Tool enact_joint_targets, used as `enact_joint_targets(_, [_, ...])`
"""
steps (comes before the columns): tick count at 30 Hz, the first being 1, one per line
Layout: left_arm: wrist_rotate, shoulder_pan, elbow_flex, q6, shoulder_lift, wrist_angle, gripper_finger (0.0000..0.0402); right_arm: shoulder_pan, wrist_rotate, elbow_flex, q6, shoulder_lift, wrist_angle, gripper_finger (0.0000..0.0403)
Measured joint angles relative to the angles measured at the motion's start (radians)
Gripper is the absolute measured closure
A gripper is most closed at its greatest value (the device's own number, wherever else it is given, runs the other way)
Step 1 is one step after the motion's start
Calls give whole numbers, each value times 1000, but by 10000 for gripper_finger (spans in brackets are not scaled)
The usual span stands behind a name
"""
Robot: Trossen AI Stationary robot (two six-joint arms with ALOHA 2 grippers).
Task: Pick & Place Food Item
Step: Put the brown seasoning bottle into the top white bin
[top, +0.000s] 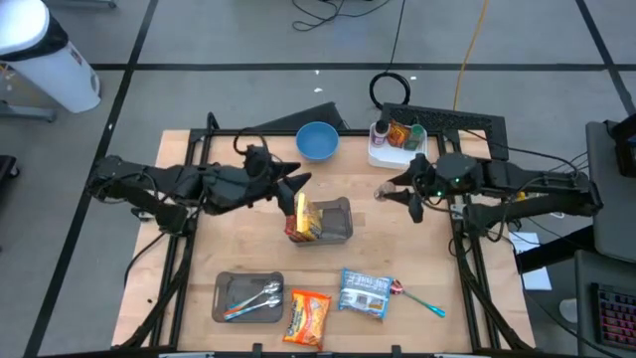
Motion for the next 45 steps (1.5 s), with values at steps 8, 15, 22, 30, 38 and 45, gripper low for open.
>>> enact_joint_targets(8, [211, 73, 0, 53, 0, 15, 179, -112, -43, 28, -12, 2, -23, 234])
enact_joint_targets(15, [214, 112, 0, 132, -10, 5, 179, -276, -130, 185, -106, 133, -129, 234])
enact_joint_targets(22, [214, 150, 3, 166, -53, -62, 179, -461, -219, 293, -188, 275, -141, 234])
enact_joint_targets(30, [281, 233, 0, 178, -112, -261, 178, -634, -259, 323, -217, 409, -129, 234])
enact_joint_targets(38, [367, 342, 0, 290, -127, -294, 178, -706, -254, 323, -164, 490, -64, 234])
enact_joint_targets(45, [482, 423, 0, 325, -125, -303, 178, -714, -146, 323, -135, 525, -59, 234])
